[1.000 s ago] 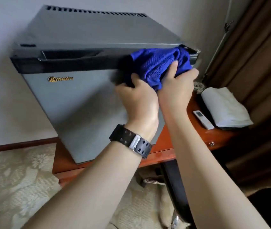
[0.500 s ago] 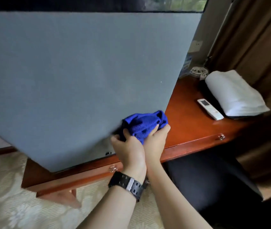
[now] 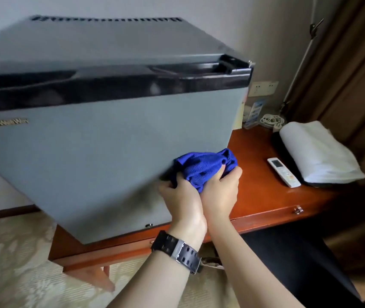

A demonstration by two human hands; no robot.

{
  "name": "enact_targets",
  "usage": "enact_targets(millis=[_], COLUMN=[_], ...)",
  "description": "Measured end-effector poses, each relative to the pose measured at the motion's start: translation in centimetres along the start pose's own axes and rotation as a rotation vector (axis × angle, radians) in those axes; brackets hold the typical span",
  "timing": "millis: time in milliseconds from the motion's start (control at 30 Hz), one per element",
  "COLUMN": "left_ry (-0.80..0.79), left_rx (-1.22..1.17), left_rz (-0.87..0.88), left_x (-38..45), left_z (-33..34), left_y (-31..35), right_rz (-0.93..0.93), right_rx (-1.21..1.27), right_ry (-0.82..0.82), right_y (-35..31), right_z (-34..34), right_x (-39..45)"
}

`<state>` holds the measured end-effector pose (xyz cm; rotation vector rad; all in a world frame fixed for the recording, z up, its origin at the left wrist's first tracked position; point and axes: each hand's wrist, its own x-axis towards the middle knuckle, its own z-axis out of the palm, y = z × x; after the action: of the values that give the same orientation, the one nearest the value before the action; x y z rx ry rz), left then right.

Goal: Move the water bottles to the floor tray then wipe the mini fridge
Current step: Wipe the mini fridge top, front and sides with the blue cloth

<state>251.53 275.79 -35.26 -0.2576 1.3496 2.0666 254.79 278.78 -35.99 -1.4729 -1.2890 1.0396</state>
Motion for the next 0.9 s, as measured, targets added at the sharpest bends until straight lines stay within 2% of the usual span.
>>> enact_targets(millis=[200,333,433,533,700,800,900], left_ry=[-0.055,-0.016,0.026,0.049,0.105,0.140,0.125], left_rx=[-0.019,0.019,0.036,0.034,0.094,0.070,0.089], left_rz=[0.179,0.226,0.275,0.233,0.055,-0.104,-0.167], left_x=[-7.9,-9.0,-6.9,-3.3,2.9,5.2,6.5], left_z=[8.8,9.5,7.8,4.8,-1.1,-3.5,-4.9], left_y=[10.8,11.8,8.7,2.9,-7.0,-10.1,-11.0], right_rz=[-0.228,-0.258,-0.211,-0.064,0.244,0.358,0.389], right_rx=[0.078,0.119,0.166,0.182,0.125,0.152,0.176], right_ry=[0.044,0.043,0.032,-0.015,-0.152,-0.253,-0.282], right_y=[-15.9,-17.4,-13.1,-5.0,8.6,13.0,14.9], right_z=[-4.5,-4.8,-3.7,-1.6,1.3,2.2,2.7], right_x=[1.3,1.4,1.5,2.0,1.8,1.3,1.3])
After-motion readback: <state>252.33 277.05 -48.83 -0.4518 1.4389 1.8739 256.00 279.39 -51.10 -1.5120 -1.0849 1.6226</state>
